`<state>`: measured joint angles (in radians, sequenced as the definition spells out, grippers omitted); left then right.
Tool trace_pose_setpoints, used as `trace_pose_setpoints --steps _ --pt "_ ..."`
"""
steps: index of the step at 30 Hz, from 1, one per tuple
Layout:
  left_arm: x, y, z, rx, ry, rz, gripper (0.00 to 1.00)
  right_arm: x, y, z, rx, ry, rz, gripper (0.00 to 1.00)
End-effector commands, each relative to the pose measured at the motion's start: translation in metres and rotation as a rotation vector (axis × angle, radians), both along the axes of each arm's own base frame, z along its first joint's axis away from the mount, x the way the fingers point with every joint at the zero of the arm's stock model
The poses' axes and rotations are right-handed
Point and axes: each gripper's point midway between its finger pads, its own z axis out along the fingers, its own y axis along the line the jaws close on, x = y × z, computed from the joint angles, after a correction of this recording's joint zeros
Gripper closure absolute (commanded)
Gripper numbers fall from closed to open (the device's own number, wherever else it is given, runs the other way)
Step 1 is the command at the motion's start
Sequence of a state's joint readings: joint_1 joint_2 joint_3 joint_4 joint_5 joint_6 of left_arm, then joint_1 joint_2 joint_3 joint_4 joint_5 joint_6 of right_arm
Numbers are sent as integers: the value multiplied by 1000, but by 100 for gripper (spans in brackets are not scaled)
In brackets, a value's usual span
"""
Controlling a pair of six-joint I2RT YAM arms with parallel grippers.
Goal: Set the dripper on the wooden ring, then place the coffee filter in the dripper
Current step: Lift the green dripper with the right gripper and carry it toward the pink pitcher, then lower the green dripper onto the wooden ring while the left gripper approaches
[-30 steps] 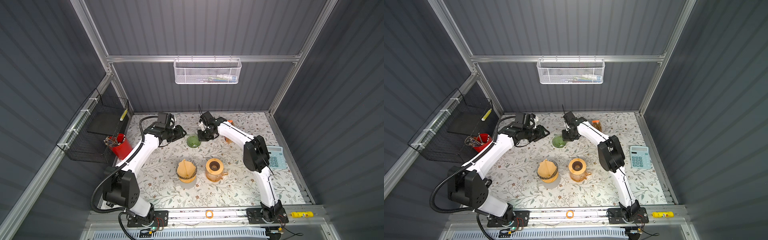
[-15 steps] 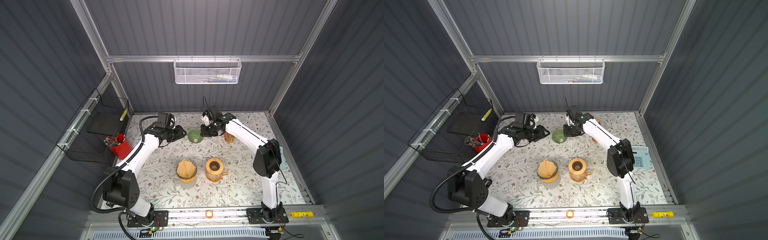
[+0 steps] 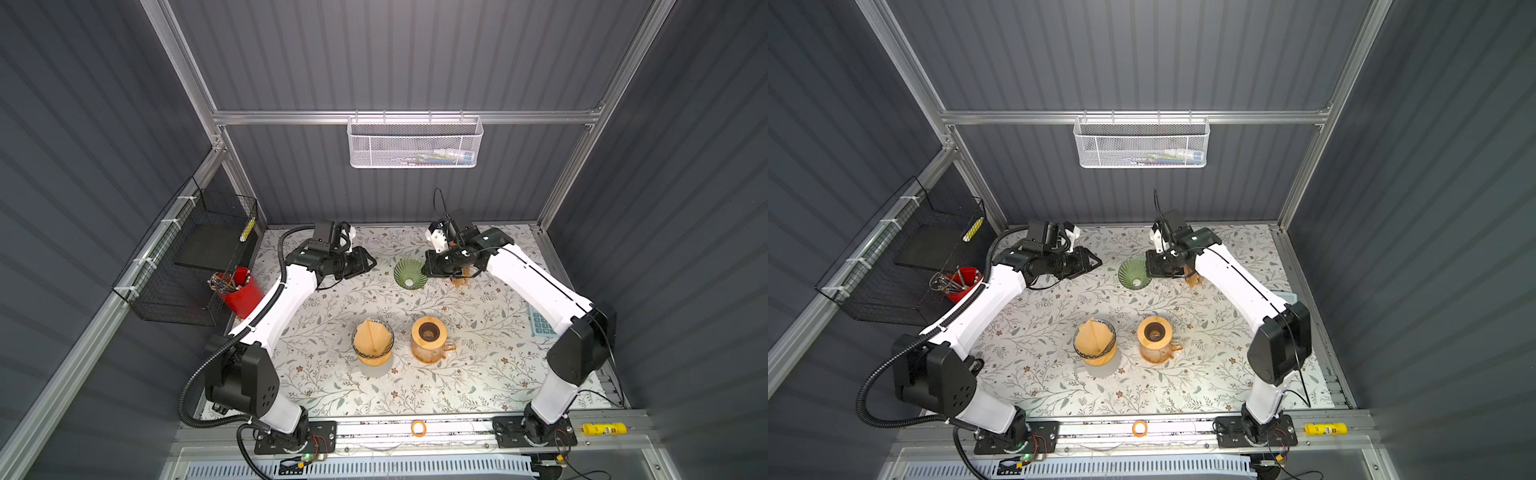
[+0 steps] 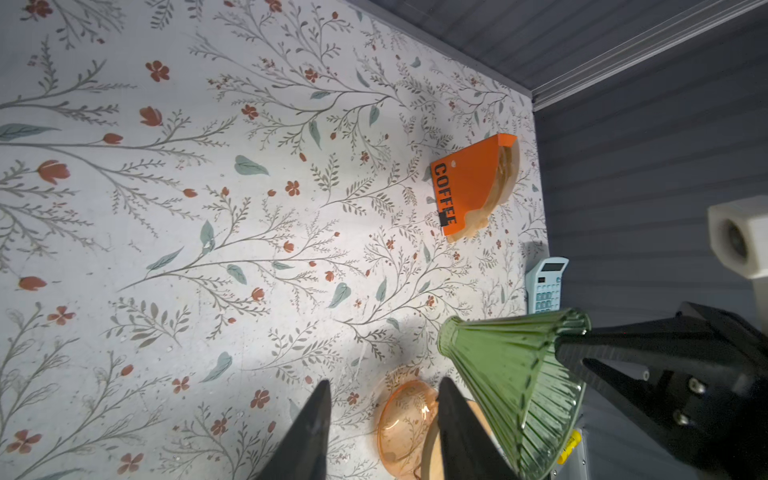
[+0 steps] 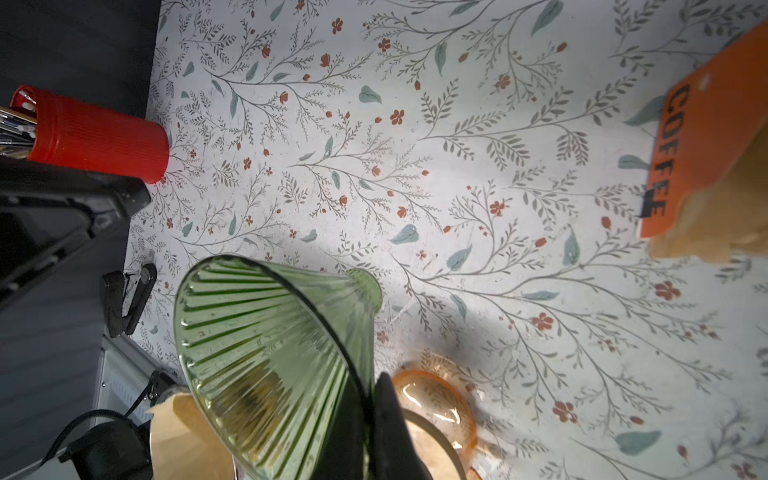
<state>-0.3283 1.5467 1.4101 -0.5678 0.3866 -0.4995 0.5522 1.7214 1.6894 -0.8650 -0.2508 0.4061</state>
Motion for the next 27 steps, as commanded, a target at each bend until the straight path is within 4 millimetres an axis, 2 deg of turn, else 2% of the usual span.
trace_pose_setpoints --steps 1,10,17,22,27 --pt "-11 -14 21 -20 -39 -81 57 -23 -15 6 -14 27 5 100" --pt "-40 -63 18 14 -53 -240 58 -70 -37 -1 -16 107 1 100" --pt "-58 -82 9 -19 -10 -301 59 -93 -47 -15 -26 156 -7 100" --pt "-75 -95 -2 -9 27 -355 59 -101 -46 -24 -22 183 -7 100" --pt "-87 -100 -11 0 62 -376 59 -104 -44 -33 -29 195 -4 100"
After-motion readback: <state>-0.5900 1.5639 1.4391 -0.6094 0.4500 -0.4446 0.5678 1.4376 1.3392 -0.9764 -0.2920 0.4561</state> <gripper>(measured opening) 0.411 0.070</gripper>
